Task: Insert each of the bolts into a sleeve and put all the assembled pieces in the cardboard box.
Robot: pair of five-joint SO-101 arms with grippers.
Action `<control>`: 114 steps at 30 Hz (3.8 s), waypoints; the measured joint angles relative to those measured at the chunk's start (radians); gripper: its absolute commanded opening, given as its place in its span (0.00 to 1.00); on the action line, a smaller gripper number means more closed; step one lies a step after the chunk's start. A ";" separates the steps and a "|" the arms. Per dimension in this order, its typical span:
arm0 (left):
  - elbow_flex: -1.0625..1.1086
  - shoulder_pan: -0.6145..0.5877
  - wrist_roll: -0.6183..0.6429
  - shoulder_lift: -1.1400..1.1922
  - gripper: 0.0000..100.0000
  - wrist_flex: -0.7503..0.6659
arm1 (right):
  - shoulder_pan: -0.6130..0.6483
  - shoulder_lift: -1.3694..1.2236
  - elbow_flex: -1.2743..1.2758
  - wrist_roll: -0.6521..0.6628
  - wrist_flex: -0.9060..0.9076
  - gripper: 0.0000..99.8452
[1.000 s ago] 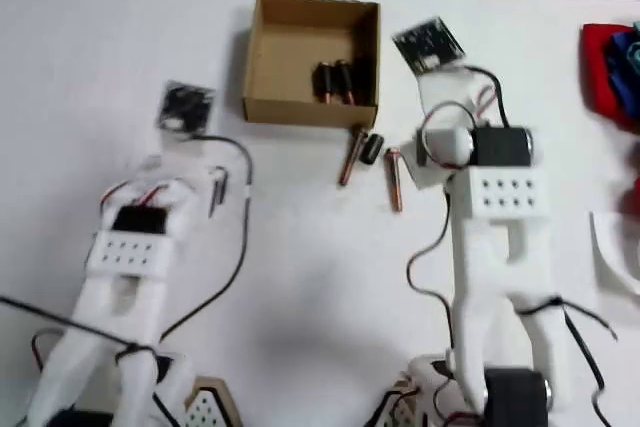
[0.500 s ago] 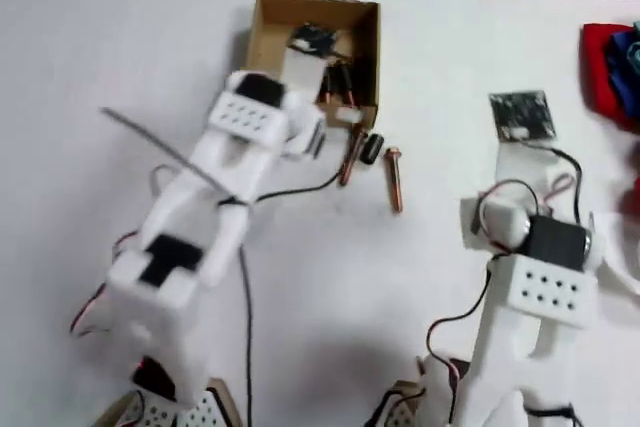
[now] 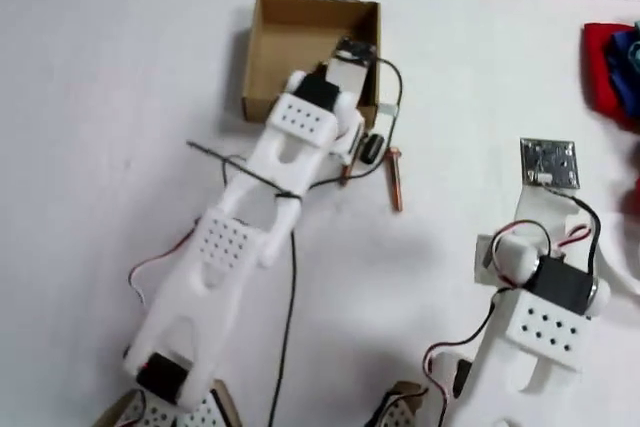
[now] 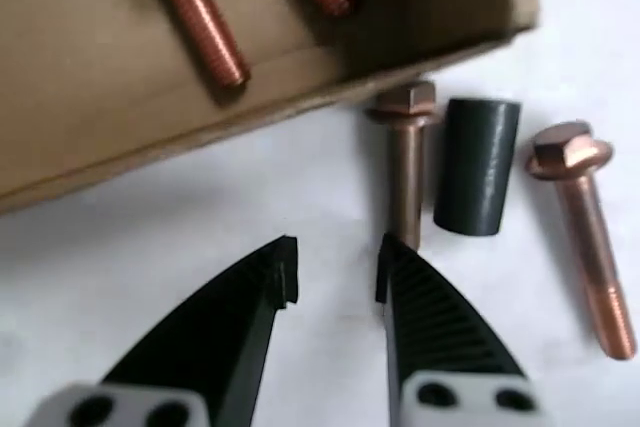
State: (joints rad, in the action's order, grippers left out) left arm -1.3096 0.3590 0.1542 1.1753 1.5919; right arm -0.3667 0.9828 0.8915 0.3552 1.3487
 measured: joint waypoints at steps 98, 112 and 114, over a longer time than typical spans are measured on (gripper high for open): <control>0.066 0.040 -0.235 0.008 0.03 0.164 | -0.003 0.025 0.000 0.000 -0.002 0.02; 0.577 0.015 -0.229 -0.273 0.16 0.112 | -0.003 0.025 0.000 0.000 -0.008 0.02; 0.577 0.015 -0.209 -0.275 0.15 0.083 | -0.003 0.025 0.000 0.000 -0.008 0.02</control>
State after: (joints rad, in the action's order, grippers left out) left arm -0.7327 0.3744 -0.0545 0.9007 1.6747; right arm -0.3698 1.0073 0.8915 0.3552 1.3410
